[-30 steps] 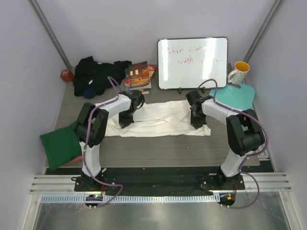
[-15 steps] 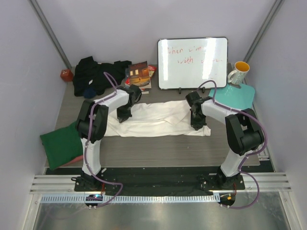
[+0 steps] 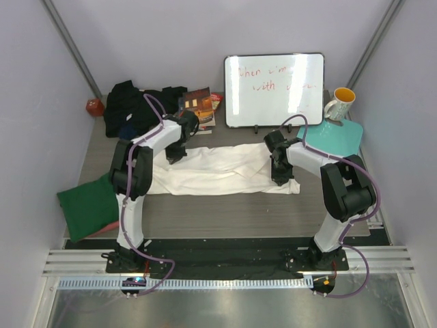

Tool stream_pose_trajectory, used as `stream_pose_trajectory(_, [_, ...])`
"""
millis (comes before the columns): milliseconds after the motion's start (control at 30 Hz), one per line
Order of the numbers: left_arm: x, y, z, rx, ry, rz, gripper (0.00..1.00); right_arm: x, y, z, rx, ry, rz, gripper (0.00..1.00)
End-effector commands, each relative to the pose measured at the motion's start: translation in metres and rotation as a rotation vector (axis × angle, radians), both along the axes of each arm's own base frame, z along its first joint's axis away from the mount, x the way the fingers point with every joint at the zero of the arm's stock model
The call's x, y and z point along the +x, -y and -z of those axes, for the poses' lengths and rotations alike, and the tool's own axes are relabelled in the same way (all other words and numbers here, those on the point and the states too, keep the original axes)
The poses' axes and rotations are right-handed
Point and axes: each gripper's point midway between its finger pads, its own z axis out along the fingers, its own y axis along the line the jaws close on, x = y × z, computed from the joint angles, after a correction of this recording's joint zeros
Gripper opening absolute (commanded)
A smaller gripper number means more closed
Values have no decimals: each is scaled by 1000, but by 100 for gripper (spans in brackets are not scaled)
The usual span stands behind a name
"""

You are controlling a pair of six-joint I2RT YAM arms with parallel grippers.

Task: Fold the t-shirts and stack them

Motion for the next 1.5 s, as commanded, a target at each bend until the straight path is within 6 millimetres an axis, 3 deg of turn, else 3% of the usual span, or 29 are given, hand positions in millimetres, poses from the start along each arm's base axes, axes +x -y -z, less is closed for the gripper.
stream_pose_trajectory(0, [11,-4,-14,22,26,4,0,-4,-1,4,3,0,-3,1])
stream_pose_trajectory(200, [1,-9,-57,0,86,18,6,4,-2,-15,23,69,5,1])
stream_pose_trajectory(300, [-15,-9,-78,-39,87,49,13,10,-3,-25,30,101,8,1])
stream_pose_trajectory(400, [-32,-5,-88,-91,77,80,13,15,-5,-35,44,133,12,1])
stream_pose_trajectory(500, [-54,-4,-78,-99,19,118,0,23,-9,-43,55,158,11,1])
stream_pose_trajectory(700, [-78,-1,-57,-99,-56,156,0,36,-18,-46,70,165,-8,1])
stream_pose_trajectory(1033, [-90,21,-34,-112,-117,217,0,64,-46,-40,81,170,-54,1])
stream_pose_trajectory(1233, [-94,23,-25,-118,-145,229,0,76,-57,-26,86,158,-75,1])
stream_pose_trajectory(1467, [-103,26,-1,-95,-230,252,0,96,-70,-29,108,201,-90,1])
